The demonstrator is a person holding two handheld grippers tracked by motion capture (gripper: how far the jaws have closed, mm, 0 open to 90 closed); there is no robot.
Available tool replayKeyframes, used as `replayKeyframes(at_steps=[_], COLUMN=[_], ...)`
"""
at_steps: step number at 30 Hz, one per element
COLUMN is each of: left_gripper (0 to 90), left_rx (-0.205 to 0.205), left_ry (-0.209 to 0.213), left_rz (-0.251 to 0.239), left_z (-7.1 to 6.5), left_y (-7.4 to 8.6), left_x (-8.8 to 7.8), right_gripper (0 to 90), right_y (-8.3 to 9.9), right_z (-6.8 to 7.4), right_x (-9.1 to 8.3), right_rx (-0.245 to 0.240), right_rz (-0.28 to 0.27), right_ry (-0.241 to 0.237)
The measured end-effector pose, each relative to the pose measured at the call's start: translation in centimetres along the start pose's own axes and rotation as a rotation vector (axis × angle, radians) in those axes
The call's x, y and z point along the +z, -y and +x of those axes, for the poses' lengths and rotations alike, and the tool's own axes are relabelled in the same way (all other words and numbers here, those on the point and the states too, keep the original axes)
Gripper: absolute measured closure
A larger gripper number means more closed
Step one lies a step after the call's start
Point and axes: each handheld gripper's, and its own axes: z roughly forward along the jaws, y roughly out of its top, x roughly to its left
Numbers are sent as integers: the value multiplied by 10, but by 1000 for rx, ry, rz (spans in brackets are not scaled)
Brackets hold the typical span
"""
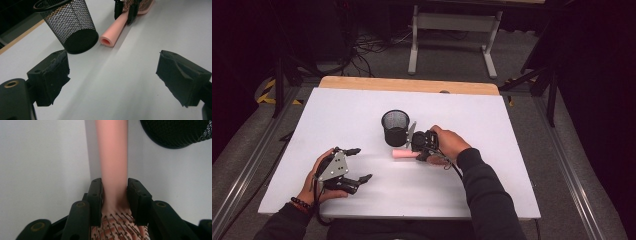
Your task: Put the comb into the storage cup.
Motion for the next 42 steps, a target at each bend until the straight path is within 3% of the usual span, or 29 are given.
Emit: replayKeyframes(at_steps=[4, 8, 12, 14, 16, 19, 33, 37, 40, 42], left_gripper=[120, 120, 120, 121, 122, 124, 122, 122, 118, 116], left_rx=[0, -5, -14, -15, -15, -13, -79, -84, -91, -94], left_ry=[9, 13, 17, 16, 13, 9, -38, -51, -60, -64], left_rz=[4, 2, -3, -6, -8, -13, -41, -44, -44, -41], left_z=[-1, -1, 1, 1, 1, 0, 7, 8, 8, 8], left_y=[0, 1, 1, 1, 1, 1, 19, 21, 24, 26], left_x=[1, 1, 0, -1, -2, -5, -28, -32, -35, -36], right_gripper=[675, 648, 643, 731, 824, 898, 900, 900, 900, 900], right_y=[-2, -4, -7, -7, -8, -9, -23, -25, -26, -27], right_z=[2, 3, 3, 3, 2, 3, 4, 4, 4, 5], right_x=[0, -3, -12, -19, -22, -19, -4, -1, 5, 6], right_rx=[2, 6, 12, 54, 71, 94, 135, 153, 162, 166], right_rz=[5, -29, -97, -168, -185, -175, -130, -125, -80, -92], right_ry=[6, -11, -9, 4, -1, 24, 138, 148, 156, 154])
